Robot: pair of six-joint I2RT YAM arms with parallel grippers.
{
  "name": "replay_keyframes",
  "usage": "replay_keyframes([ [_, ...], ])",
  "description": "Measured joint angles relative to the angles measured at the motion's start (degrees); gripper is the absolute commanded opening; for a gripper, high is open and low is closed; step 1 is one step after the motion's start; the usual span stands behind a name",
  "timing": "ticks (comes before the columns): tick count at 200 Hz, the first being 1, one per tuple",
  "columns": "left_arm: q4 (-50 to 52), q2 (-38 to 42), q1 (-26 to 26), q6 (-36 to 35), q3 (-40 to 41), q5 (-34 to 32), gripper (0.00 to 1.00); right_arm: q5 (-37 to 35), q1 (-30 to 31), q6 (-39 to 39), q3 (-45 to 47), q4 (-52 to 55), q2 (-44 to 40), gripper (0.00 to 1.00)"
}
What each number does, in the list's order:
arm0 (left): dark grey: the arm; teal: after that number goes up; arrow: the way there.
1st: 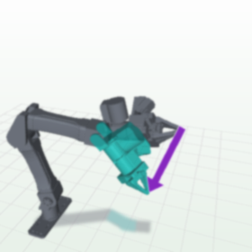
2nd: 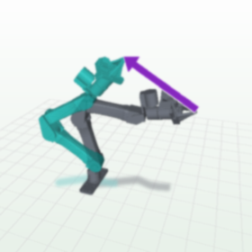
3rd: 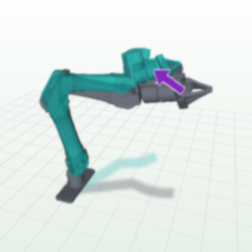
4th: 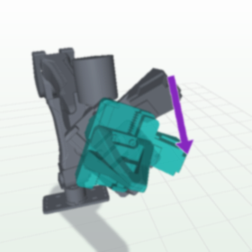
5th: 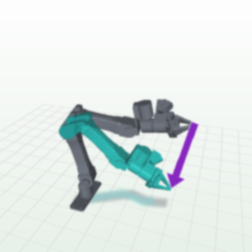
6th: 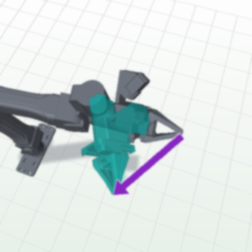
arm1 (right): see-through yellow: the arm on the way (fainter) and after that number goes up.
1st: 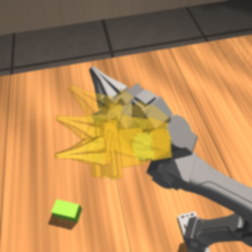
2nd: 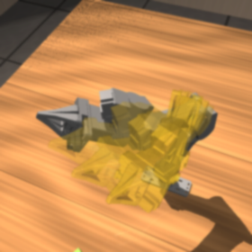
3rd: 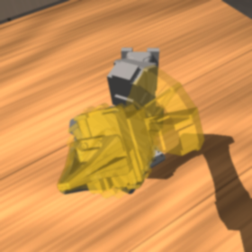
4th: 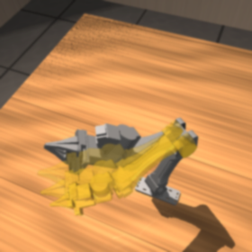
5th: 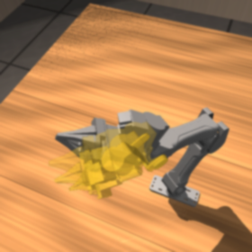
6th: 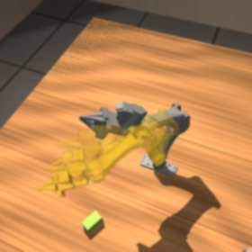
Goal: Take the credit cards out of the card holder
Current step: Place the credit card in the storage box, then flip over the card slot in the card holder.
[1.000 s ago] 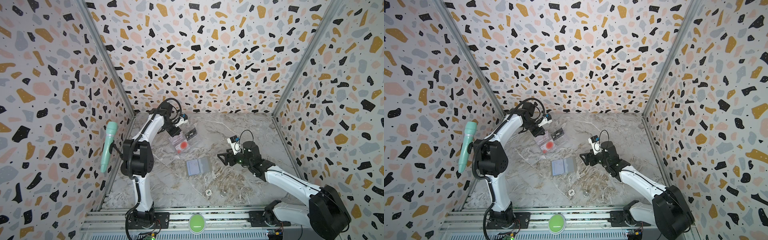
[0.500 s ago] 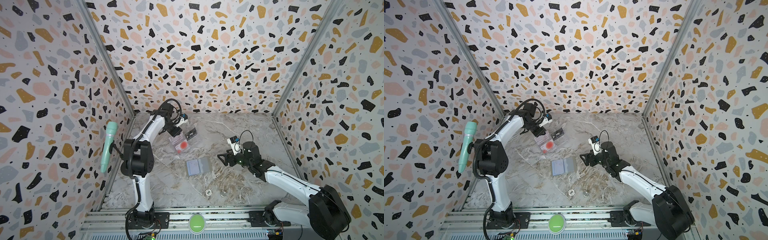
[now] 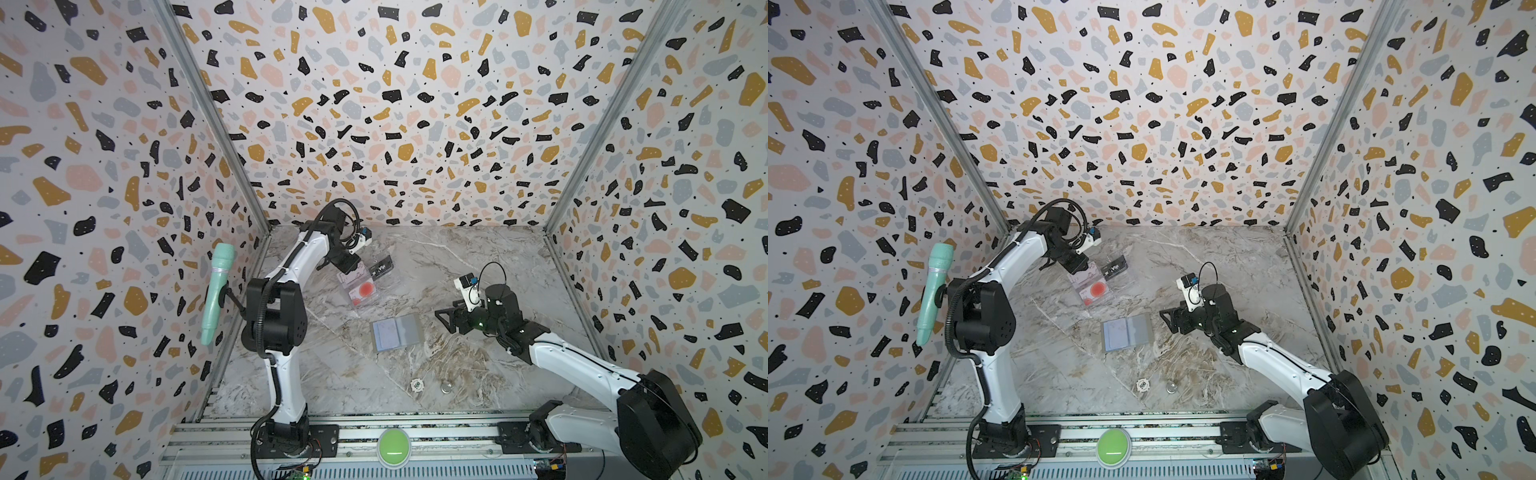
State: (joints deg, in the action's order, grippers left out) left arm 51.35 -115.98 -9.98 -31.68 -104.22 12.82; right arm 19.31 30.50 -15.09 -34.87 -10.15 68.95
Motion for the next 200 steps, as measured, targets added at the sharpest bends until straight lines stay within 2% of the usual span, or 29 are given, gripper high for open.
replay_keyframes([
  [9, -0.2, 0.6, 0.0, 0.6, 0.0, -0.3, 0.23, 0.0, 0.0, 0.0, 0.0, 0.0, 0.0, 0.81],
  [41, -0.5, 3.4, 0.0, 2.5, 0.0, -1.5, 0.25, -0.1, 0.1, 0.0, 0.0, 0.0, 0.1, 0.81],
  [85, -2.0, 8.4, -0.1, 7.2, 2.3, -3.1, 0.24, -4.0, 3.7, 0.6, -1.7, 2.6, 2.0, 0.81],
  [124, -9.4, 23.3, -3.2, 15.0, 21.7, -7.7, 0.26, -9.5, 7.8, 1.4, -5.1, 5.8, 5.0, 0.81],
  [163, -24.3, 40.0, -9.7, 27.1, 46.0, -5.3, 0.24, -12.8, 10.6, 1.6, -8.3, 7.3, 8.2, 0.81],
  [200, -39.9, 45.3, -17.7, 39.5, 65.6, -3.9, 0.23, -14.4, 12.4, 1.4, -11.8, 7.6, 12.9, 0.81],
])
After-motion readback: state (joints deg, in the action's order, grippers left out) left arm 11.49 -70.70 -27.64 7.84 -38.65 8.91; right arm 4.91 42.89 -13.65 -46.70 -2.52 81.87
